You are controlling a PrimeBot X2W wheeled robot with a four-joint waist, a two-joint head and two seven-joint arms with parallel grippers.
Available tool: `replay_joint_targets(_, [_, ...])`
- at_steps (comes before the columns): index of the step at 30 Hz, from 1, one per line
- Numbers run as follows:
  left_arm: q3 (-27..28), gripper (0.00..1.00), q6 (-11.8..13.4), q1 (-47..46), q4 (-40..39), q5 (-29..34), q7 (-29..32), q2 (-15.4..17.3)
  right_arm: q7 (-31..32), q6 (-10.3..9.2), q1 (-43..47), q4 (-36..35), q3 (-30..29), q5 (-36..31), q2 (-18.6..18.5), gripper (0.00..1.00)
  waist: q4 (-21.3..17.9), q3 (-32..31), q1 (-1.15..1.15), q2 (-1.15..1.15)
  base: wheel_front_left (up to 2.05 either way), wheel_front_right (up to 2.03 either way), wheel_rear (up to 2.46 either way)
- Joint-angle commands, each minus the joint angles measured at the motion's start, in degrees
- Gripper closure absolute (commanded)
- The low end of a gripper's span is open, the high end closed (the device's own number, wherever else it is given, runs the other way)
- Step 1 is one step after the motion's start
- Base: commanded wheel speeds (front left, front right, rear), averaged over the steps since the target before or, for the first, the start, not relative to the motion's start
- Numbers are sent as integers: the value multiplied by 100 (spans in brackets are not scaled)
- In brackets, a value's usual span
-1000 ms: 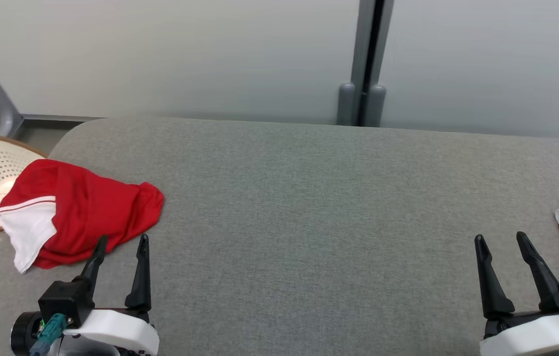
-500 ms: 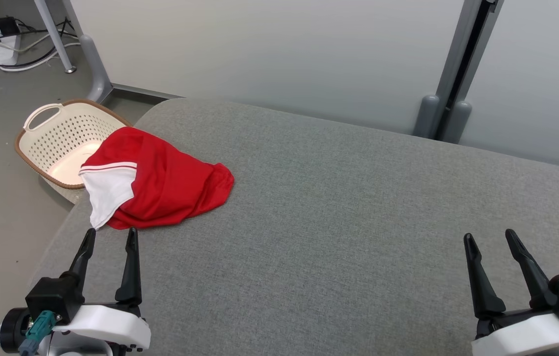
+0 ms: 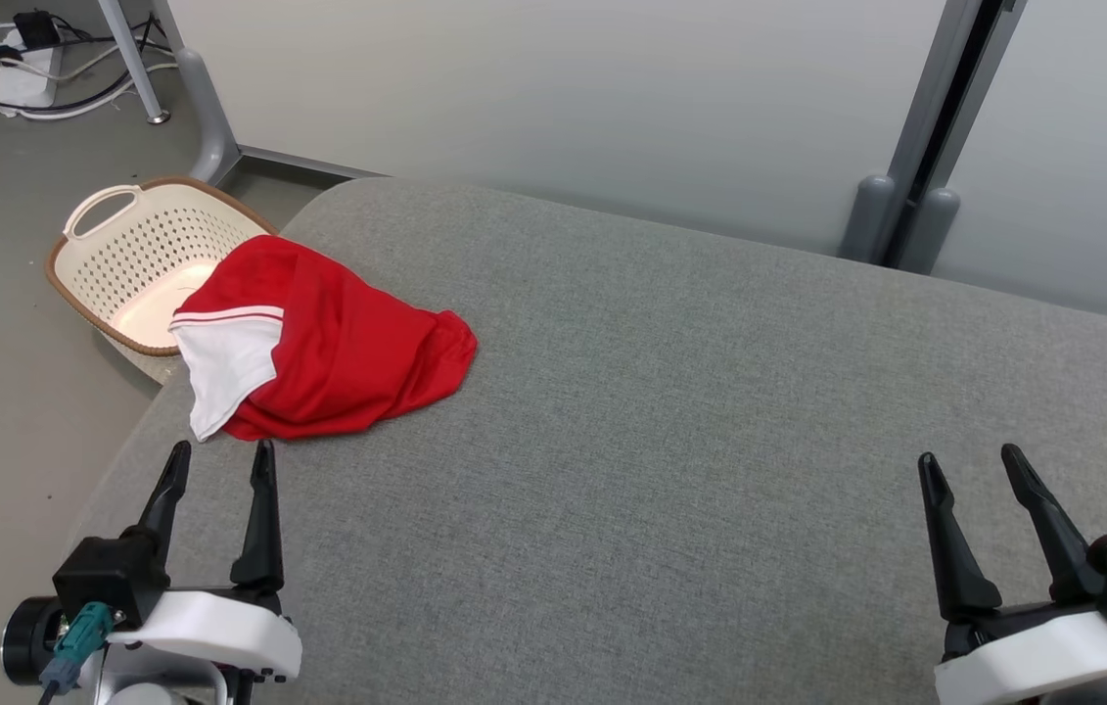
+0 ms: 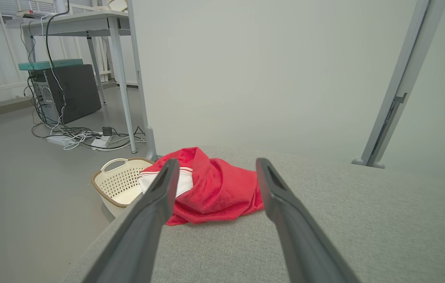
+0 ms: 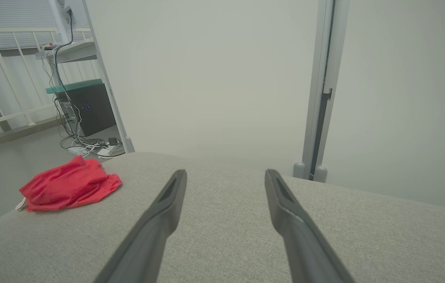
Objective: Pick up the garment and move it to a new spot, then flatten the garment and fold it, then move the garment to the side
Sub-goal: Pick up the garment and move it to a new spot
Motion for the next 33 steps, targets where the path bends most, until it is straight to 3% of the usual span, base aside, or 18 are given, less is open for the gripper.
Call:
replay_joint_targets(1, [-5, 0, -16, -197, 26, -7, -2, -10, 23, -8, -94, -42, -14, -23, -35, 0, -29, 122, 0, 0, 0, 0, 0])
replay_joint_targets(8, [-7, 0, -169, -760, 407, -117, 1, -196, 175, -8, -388, -258, 32, -102, -152, 0, -260, 765, 0, 0, 0, 0, 0])
replay_joint_targets(13, [18, 0, -442, -1506, 1028, -238, -23, -393, 343, -8, -754, -539, 10, -195, -276, 0, -536, 1556, 0, 0, 0, 0, 0])
replay_joint_targets(25, [-112, 0, -1478, -3370, 4124, -559, 59, -805, 327, -8, -1319, -630, 30, -251, -303, 0, -956, 2661, 0, 0, 0, 0, 0])
replay_joint_targets(31, [-99, 0, -1738, -3864, 5417, -692, 111, -924, 237, -8, -1429, -485, 42, -222, -288, 0, -1033, 2729, 0, 0, 0, 0, 0])
replay_joint_targets(32, [-89, 28, -1758, -3914, 5558, -700, 97, -926, 220, -8, -1440, -473, 29, -216, -285, 0, -1040, 2722, 0, 0, 0, 0, 0])
replay_joint_targets(33, [-85, 100, -1767, -3969, 5663, -686, 81, -916, 215, -8, -1454, -458, 27, -211, -282, 0, -1044, 2714, 0, 0, 0, 0, 0])
